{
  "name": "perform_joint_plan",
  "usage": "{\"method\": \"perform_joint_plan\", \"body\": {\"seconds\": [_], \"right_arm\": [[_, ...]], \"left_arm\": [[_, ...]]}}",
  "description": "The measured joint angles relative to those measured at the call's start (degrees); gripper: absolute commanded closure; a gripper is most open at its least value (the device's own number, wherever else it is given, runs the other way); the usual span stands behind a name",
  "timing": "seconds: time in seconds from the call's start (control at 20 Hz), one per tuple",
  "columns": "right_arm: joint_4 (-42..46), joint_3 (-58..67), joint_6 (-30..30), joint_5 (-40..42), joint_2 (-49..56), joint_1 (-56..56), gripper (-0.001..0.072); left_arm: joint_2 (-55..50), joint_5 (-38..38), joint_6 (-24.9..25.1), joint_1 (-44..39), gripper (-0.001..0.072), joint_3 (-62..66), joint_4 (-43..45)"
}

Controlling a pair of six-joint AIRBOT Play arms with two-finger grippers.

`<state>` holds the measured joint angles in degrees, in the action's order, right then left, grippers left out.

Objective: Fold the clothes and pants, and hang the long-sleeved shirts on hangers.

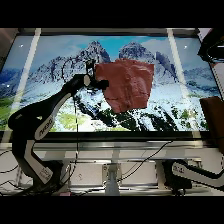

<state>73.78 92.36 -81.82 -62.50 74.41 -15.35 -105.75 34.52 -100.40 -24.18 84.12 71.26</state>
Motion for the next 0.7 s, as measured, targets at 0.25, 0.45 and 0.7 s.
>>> {"method": "perform_joint_plan", "body": {"seconds": [0.25,0.45,0.7], "right_arm": [[-3.5,0.0,0.0,-1.62,-0.13,0.0,0.0694],[-4.24,0.0,0.0,-3.26,-0.17,0.0,0.0694],[-4.46,0.0,0.0,-6.32,-0.17,0.0,0.0694]], "left_arm": [[-0.72,-0.55,-0.15,-0.07,0.069,0.0,-2.19],[1.81,-0.94,4.57,-0.07,0.0692,0.0,-2.64],[10.51,-1.53,9.38,0.15,0.0693,-0.02,-1.81]]}}
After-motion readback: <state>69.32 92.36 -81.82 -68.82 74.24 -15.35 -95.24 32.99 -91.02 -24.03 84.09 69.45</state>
